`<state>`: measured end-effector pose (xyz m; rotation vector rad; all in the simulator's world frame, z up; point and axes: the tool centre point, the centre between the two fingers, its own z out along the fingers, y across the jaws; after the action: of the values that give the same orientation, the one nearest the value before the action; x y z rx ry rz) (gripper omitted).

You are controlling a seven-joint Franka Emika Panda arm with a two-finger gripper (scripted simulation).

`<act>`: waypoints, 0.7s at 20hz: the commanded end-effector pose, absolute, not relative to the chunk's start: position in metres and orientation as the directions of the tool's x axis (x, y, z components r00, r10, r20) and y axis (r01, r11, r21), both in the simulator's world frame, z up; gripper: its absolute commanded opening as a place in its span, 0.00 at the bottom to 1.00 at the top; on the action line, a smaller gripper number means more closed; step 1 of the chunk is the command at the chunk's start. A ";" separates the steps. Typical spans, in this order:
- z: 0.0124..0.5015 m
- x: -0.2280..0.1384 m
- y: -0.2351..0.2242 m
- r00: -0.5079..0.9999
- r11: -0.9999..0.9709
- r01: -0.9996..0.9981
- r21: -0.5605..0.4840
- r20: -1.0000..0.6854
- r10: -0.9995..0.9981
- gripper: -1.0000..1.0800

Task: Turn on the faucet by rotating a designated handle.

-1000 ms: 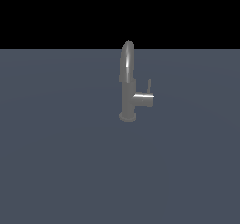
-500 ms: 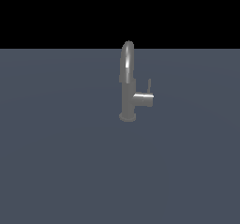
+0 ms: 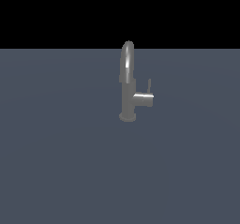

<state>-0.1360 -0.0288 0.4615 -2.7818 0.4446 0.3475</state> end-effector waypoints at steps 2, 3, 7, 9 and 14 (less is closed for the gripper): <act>0.454 -0.116 -0.034 0.894 -0.873 -0.396 -0.286 -0.338 -0.295 0.00; 0.452 -0.110 -0.035 0.885 -0.862 -0.413 -0.293 -0.355 -0.303 0.00; 0.441 -0.088 -0.042 0.845 -0.816 -0.480 -0.322 -0.421 -0.331 0.00; 0.435 -0.077 -0.045 0.822 -0.790 -0.514 -0.334 -0.454 -0.343 0.00; 0.419 -0.051 -0.055 0.761 -0.719 -0.596 -0.357 -0.537 -0.364 0.00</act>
<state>-0.0593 -0.0516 0.4240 -2.4730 0.6955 0.5731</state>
